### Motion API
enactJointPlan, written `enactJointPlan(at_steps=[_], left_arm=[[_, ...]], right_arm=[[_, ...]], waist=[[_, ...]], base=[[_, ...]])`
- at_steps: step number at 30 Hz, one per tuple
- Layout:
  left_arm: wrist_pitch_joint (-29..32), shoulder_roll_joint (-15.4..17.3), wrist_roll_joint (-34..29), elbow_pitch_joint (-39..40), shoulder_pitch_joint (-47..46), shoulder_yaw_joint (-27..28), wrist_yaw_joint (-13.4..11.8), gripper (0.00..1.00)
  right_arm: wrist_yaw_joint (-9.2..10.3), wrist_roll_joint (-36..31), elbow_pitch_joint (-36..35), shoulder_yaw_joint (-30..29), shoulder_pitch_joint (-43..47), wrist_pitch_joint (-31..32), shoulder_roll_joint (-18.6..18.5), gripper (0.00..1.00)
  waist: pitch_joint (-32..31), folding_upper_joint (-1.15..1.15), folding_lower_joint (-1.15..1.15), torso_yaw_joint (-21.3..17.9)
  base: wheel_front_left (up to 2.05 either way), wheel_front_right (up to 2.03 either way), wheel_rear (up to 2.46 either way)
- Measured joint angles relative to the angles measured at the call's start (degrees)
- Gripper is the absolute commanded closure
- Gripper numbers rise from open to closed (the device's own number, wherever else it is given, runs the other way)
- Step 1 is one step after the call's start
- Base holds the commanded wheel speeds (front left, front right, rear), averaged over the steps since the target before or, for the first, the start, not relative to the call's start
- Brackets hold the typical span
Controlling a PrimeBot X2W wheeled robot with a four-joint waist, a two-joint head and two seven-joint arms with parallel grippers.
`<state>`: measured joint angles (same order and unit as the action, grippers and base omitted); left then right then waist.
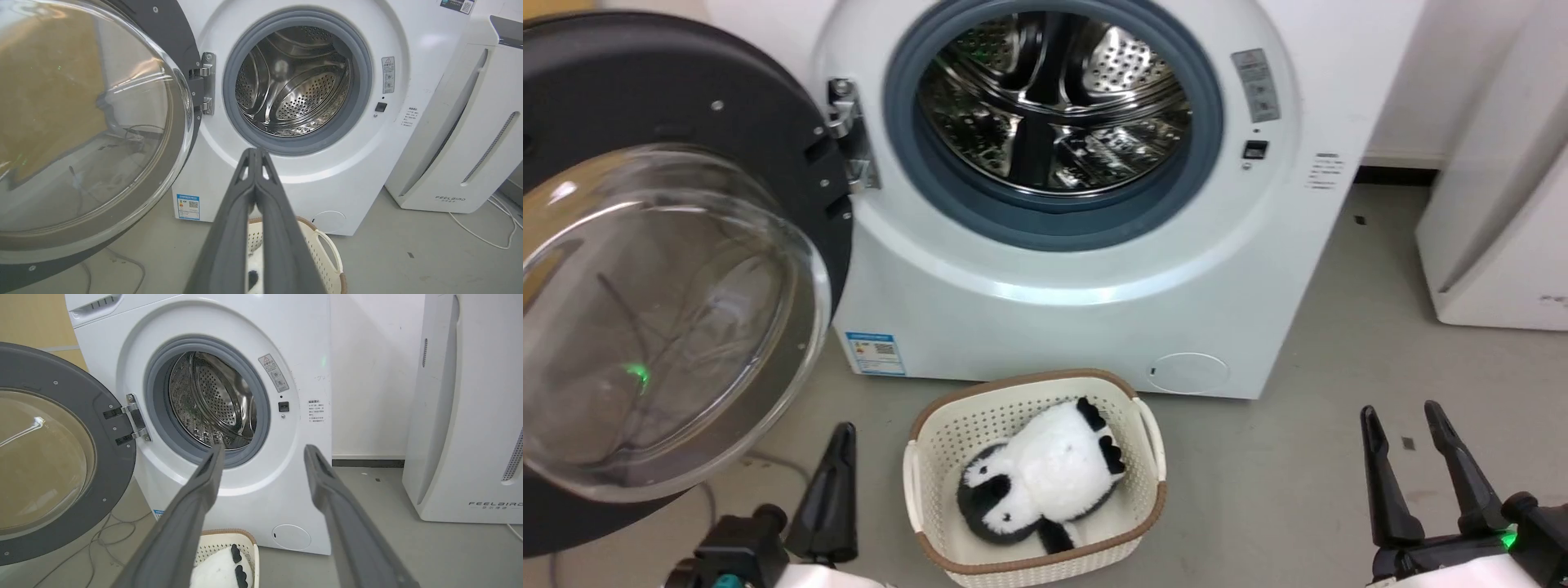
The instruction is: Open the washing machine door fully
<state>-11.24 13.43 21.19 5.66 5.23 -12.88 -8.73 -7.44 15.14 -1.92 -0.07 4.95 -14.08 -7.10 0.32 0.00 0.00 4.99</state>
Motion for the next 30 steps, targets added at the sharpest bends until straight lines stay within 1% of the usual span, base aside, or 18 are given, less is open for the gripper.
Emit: enactJointPlan(at_steps=[1, 2, 11, 25, 26, 30], left_arm=[[0.0, 0.0, -0.1, -0.3, 0.2, -0.3, 0.0, 0.76], [-0.2, -0.1, -0.1, -0.7, 0.5, -0.6, 0.0, 0.00], [-1.8, -1.5, -1.3, -4.2, 0.6, -2.2, 0.1, 0.00], [-2.9, -2.3, -1.9, -6.1, 0.3, -1.9, -0.3, 0.00], [-3.0, -2.6, -1.6, -6.1, 0.3, -1.6, -0.1, 1.00], [-2.9, -2.7, -1.4, -6.1, 0.4, -1.5, -0.2, 1.00]], right_arm=[[-0.01, 0.0, 0.0, 0.1, 0.1, 0.0, 0.0, 0.00], [0.00, 0.0, 0.0, 0.2, 0.1, -0.1, 0.1, 0.00], [0.00, -0.2, 1.3, 0.7, 0.5, -0.1, 0.4, 0.00], [-0.01, -0.1, 1.9, 1.2, 0.5, -0.1, 0.6, 0.00], [0.00, -0.1, 1.9, 1.2, 0.5, -0.1, 0.6, 1.00], [0.00, -0.1, 1.9, 1.2, 0.5, -0.1, 0.5, 1.00]], waist=[[0.0, 0.00, 0.00, -0.4], [0.0, 0.00, 0.00, -0.7], [0.1, 0.00, 0.00, -2.3], [0.4, 0.00, 0.00, -1.9], [0.4, 0.00, 0.00, -1.9], [0.5, 0.00, 0.00, -1.8]], base=[[0.00, 0.00, 0.00], [0.00, 0.00, 0.00], [0.00, 0.00, 0.00], [0.00, 0.00, 0.00], [0.00, 0.00, 0.00], [0.00, 0.00, 0.00]])
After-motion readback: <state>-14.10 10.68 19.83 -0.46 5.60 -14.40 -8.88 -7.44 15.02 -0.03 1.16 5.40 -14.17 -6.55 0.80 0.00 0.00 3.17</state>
